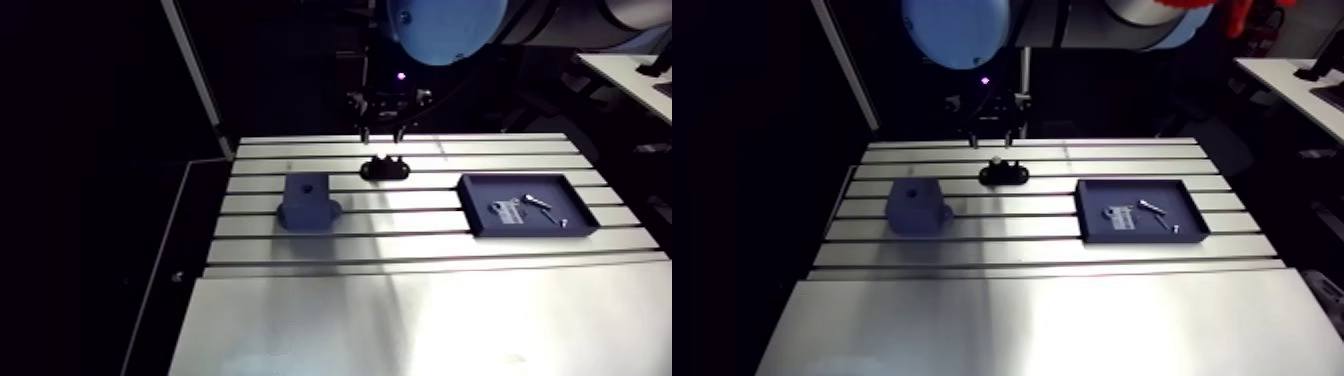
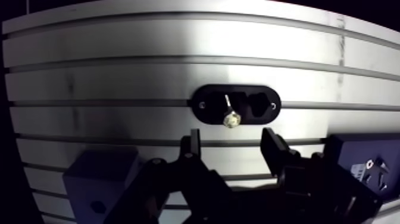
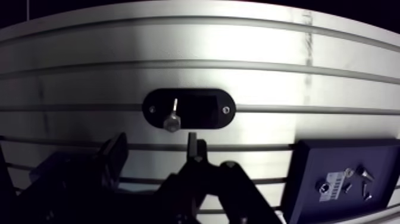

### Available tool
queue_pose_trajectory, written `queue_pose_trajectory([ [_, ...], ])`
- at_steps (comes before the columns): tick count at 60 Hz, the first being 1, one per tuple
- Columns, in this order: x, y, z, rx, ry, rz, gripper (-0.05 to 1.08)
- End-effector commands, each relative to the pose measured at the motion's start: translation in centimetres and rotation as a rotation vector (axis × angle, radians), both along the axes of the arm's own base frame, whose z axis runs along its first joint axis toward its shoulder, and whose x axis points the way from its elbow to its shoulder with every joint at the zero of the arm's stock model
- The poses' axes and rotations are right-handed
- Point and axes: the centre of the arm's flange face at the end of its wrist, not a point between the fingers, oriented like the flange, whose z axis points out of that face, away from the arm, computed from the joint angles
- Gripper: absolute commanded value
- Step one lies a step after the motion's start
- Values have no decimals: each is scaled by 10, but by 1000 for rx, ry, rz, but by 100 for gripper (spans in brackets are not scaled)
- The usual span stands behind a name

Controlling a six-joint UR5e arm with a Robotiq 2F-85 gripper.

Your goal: Pick up the M10 bolt and insert it into the hex recess until seated.

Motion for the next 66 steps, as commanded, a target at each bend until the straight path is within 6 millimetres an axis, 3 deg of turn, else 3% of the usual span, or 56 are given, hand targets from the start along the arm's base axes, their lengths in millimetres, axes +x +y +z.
queue_pose_trajectory([
  [1,2,1,-11,-1,-13,-1,41],
  [66,-3,5,-33,3,5,27,42],
])
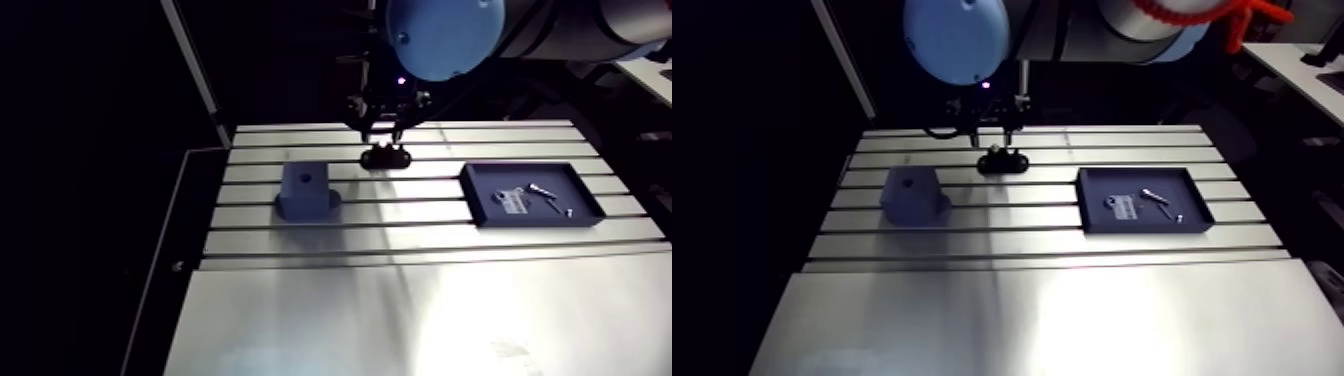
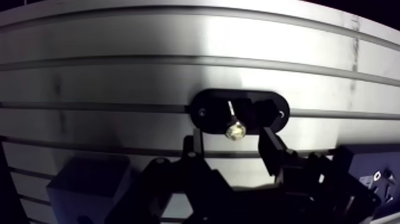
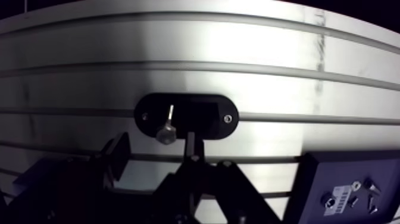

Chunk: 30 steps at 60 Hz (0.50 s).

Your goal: Pick up the M10 bolt and insert it into the hex recess until seated.

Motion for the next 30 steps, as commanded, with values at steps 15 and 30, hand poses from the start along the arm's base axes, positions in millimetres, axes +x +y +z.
queue_pose_trajectory([
  [15,-3,4,-4,1,6,4,42],
  [30,-3,4,-4,0,6,5,43],
])
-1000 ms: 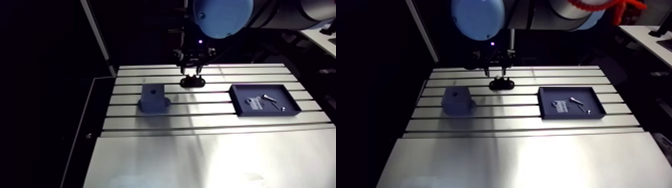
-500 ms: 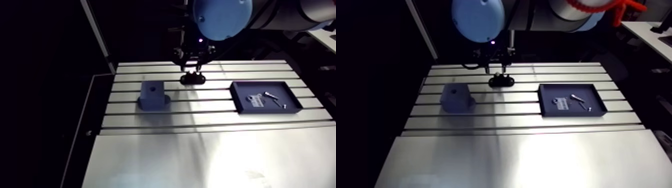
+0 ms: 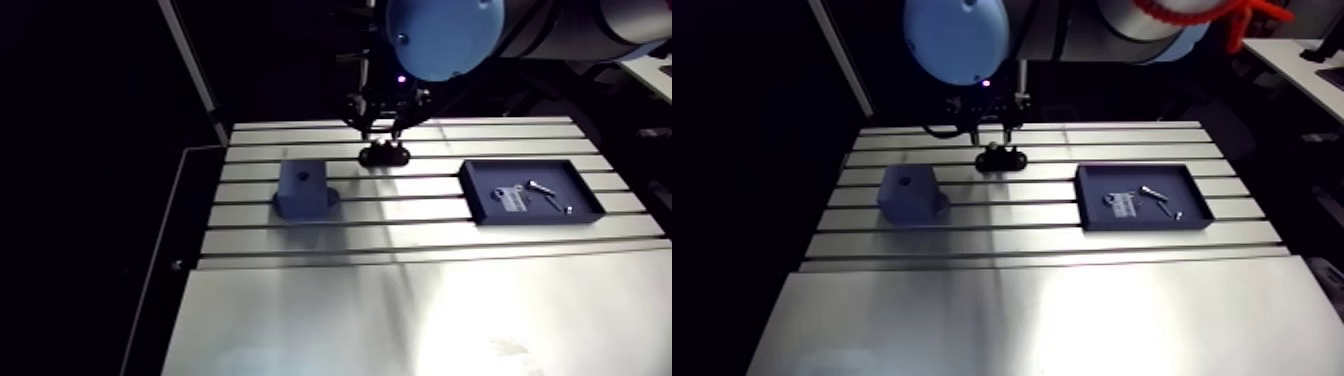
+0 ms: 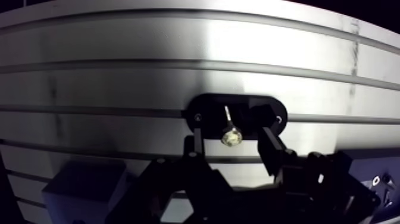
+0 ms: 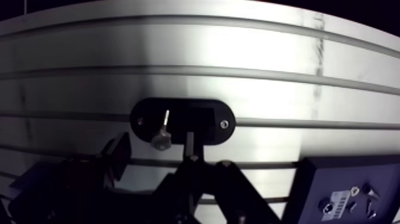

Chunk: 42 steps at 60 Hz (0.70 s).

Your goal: Pick up the M10 bolt and insert it into the hex recess until seated.

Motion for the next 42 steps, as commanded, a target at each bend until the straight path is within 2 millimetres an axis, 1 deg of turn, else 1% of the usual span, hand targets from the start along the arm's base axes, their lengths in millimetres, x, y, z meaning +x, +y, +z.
queue_pose_trajectory([
  [1,0,0,0,-1,0,1,43],
  [19,0,1,-5,0,-9,-2,47],
  [42,1,0,-6,0,-11,-1,53],
])
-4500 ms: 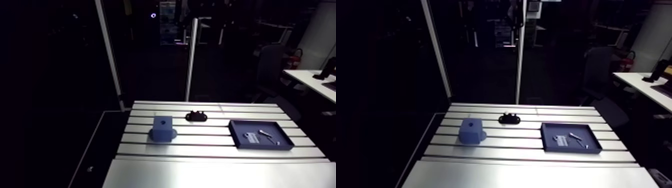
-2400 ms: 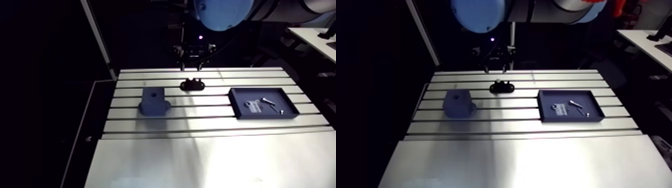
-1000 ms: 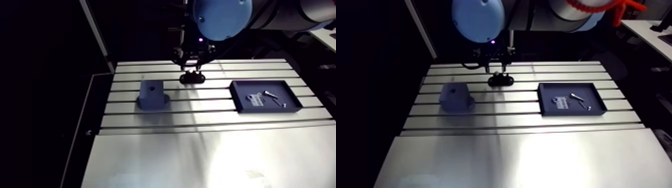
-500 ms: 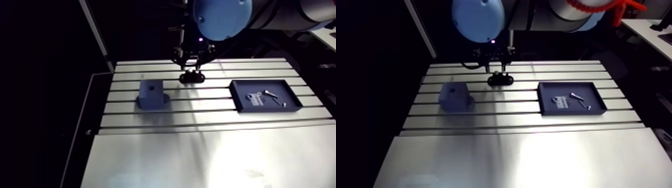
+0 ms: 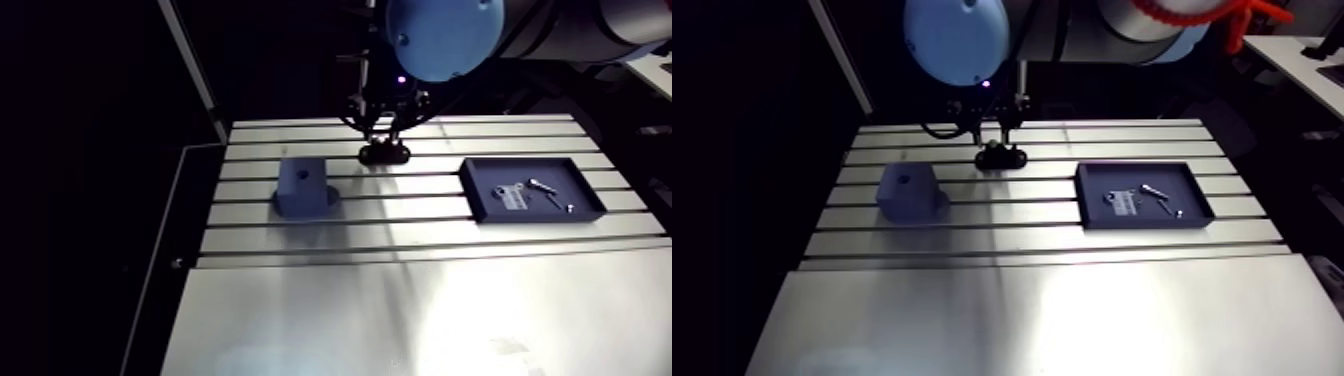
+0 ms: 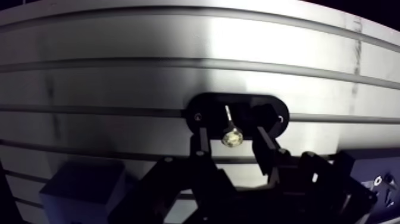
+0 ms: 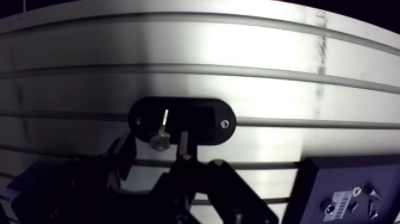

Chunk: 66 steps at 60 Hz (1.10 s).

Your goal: Pick up the M10 bolt and insert it into the hex recess until seated.

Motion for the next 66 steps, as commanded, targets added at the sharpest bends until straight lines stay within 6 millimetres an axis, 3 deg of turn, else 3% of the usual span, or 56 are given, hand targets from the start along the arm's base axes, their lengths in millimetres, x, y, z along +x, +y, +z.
queue_pose_trajectory([
  [1,0,0,-1,0,-2,0,53],
  [66,-1,1,-4,0,-5,8,66],
])
